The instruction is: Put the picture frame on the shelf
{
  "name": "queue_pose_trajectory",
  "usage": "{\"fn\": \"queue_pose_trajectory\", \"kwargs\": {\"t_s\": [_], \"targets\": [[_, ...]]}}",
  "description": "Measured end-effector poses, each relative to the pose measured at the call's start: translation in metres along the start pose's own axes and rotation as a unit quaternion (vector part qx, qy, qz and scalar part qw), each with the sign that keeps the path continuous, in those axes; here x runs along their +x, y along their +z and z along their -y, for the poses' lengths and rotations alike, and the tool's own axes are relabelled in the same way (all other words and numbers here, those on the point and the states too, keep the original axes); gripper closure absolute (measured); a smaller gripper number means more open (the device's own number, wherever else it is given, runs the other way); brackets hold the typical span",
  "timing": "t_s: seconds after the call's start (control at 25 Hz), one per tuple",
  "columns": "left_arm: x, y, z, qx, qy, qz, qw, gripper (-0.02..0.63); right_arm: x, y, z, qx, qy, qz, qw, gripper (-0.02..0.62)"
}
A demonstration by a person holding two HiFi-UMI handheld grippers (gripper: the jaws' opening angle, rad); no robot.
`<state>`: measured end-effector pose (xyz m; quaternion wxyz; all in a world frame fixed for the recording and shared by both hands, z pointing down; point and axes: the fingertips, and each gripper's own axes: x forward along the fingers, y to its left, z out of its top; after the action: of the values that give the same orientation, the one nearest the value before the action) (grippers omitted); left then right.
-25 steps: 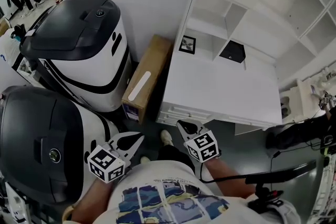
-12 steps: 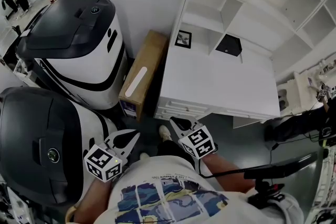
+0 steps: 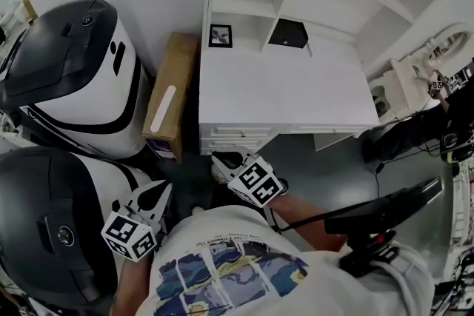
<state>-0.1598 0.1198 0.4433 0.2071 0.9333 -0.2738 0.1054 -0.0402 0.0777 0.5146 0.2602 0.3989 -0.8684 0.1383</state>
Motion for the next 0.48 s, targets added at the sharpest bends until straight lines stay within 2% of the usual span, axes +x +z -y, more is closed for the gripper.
{"fn": "queue_pose_trajectory", "kwargs": {"t_s": [0.48], "targets": [[0.0022, -0.0014, 0.0045, 0.002, -0.006, -0.007, 1.0000, 0.592, -0.0044, 0.0045, -0.0058, -0.001, 0.004, -0.001, 1.000, 0.571]]}}
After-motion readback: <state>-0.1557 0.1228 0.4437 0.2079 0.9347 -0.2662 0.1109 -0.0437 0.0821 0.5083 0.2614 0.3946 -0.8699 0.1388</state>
